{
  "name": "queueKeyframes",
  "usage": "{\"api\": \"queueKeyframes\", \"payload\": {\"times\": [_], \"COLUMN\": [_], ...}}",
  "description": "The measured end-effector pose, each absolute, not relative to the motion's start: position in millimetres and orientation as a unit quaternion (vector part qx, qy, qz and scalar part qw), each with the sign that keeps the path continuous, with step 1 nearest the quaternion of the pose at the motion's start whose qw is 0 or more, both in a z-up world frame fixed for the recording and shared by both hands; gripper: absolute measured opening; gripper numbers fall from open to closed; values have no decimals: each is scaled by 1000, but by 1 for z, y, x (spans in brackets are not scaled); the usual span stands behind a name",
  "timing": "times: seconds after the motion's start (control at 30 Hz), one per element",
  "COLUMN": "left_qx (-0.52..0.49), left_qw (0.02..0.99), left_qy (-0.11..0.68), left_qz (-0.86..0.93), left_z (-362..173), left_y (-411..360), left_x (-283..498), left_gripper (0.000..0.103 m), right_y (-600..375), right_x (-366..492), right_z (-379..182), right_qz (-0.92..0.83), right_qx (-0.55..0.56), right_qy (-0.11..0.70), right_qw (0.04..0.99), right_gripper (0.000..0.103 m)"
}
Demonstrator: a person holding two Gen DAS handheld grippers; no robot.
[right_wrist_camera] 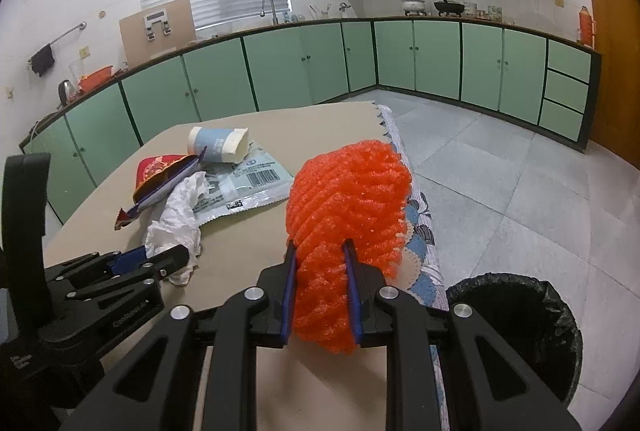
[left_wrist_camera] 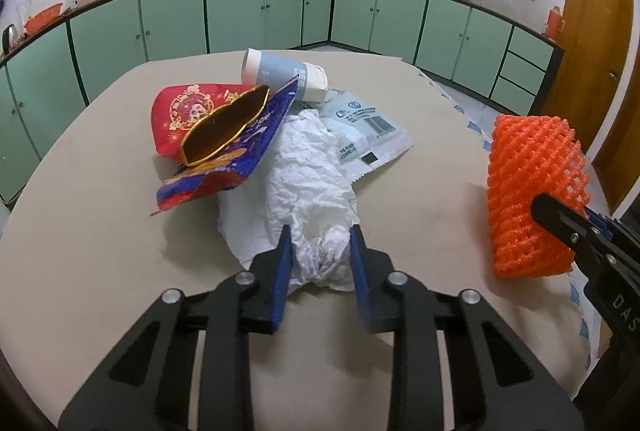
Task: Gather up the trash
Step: 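Grasp the white plastic bag with the left tool while the right tool holds the orange sleeve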
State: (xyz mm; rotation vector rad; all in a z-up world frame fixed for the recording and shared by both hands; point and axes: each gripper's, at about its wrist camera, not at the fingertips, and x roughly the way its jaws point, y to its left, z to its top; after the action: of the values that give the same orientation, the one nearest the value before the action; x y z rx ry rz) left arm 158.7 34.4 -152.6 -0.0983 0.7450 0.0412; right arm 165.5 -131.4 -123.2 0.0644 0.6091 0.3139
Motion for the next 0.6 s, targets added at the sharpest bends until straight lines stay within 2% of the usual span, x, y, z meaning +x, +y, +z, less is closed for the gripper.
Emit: {"api": "queueKeyframes", "payload": {"times": [0.13, 0.6], "left_qx": [-54, -32], "left_qw": [934, 957], "left_qy": [352, 288], "left_qz": [18, -23], "left_z": [-143, -103], "left_y": [36, 12], "left_x": [149, 123], "left_gripper": [21, 20], "right_y": [-136, -160], "right_x": [163, 147], "right_z": [-119, -96], "right_qz": [156, 148], "right_qx": [39, 50], "right_qy": [293, 263], "right_qw": [943, 952], "right_gripper": [21, 21]}}
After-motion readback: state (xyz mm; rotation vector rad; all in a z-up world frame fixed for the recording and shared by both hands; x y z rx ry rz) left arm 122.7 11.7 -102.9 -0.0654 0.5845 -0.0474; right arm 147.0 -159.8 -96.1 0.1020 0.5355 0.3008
